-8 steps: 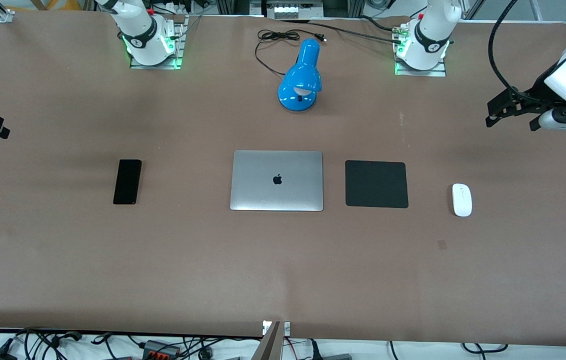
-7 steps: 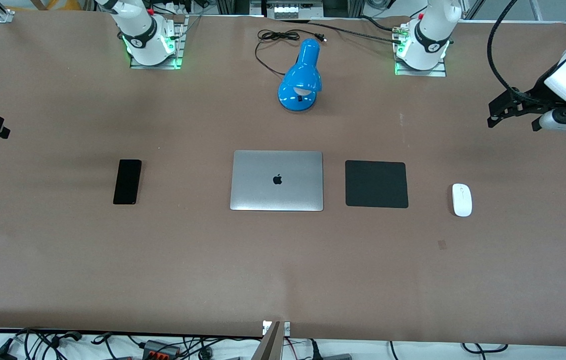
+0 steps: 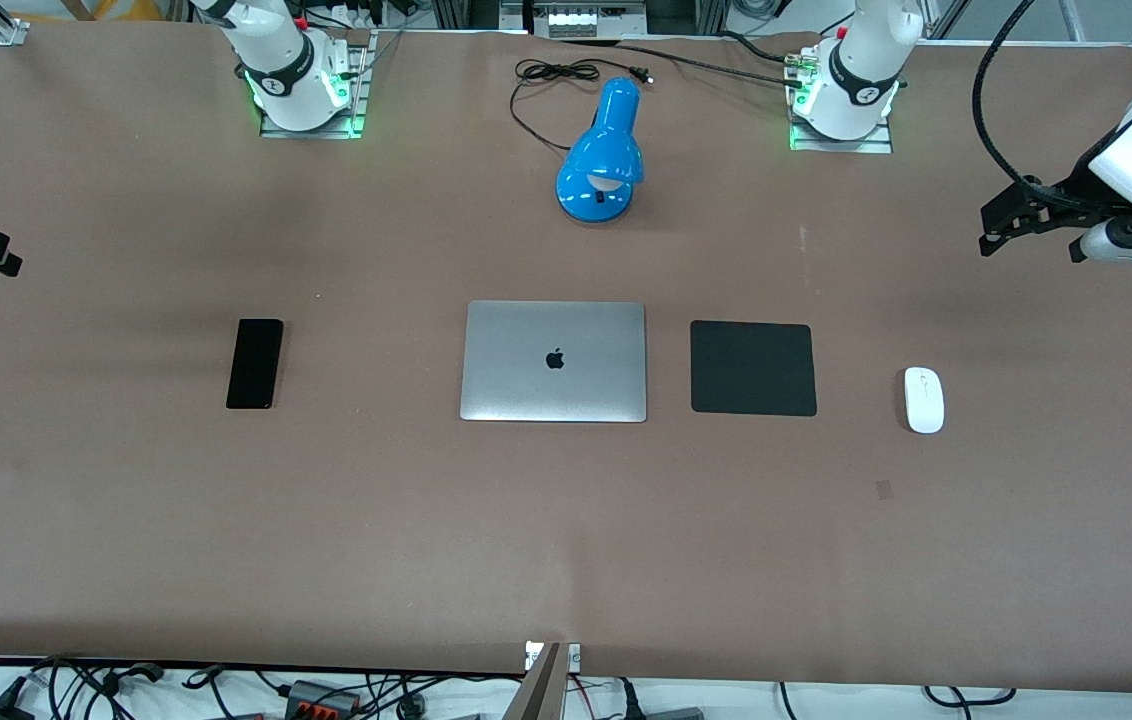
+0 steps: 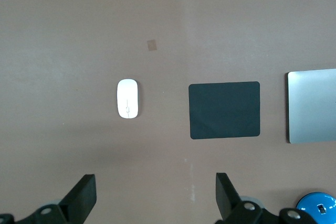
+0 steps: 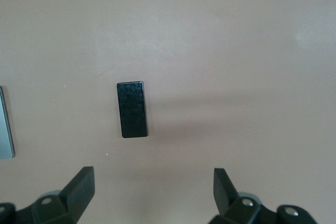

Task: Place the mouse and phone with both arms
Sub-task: 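Reach the right gripper to the phone while the left gripper reaches the mouse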

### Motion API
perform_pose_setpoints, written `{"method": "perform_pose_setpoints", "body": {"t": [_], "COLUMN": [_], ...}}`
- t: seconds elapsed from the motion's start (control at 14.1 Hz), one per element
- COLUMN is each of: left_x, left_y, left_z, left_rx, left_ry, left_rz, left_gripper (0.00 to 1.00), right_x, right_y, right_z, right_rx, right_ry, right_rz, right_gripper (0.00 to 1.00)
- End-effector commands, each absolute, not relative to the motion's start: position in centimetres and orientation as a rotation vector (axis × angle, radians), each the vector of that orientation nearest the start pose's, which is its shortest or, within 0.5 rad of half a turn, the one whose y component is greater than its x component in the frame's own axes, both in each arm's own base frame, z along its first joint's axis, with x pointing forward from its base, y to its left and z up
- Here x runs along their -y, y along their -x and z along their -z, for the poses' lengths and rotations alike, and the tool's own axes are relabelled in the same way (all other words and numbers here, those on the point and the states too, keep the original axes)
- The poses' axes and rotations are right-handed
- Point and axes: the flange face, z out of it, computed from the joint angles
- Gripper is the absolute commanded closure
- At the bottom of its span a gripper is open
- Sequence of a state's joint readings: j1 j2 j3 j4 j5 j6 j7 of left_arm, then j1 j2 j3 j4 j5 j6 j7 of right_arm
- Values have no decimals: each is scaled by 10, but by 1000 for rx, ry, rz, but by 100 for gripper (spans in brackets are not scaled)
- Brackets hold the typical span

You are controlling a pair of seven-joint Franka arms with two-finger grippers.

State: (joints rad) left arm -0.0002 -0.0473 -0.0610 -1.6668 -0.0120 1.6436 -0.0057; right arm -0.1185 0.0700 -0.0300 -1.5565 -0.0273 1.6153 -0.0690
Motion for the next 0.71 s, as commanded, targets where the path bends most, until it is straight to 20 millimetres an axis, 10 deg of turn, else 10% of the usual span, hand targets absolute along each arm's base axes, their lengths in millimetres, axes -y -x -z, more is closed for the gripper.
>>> {"method": "perform_pose_setpoints", "body": {"t": [0.0, 0.28, 0.64], "left_x": [36, 18, -6], "left_y": [-542, -537, -598], "left_z": [-608, -582, -521], "left_rx": [-80, -31, 2], "left_ry": [3129, 3112, 3121], "left_rz": [-30, -313, -433], "left_gripper": [0, 0, 0], "right_x": [91, 62, 41], "right_y": [-573, -597, -635], "right_z": [-580, -524, -411], "right_rx": [-115, -42, -29], "right_ry": [3145, 3148, 3062], "right_rz": [-98, -255, -379], "right_gripper": [0, 0, 0]}}
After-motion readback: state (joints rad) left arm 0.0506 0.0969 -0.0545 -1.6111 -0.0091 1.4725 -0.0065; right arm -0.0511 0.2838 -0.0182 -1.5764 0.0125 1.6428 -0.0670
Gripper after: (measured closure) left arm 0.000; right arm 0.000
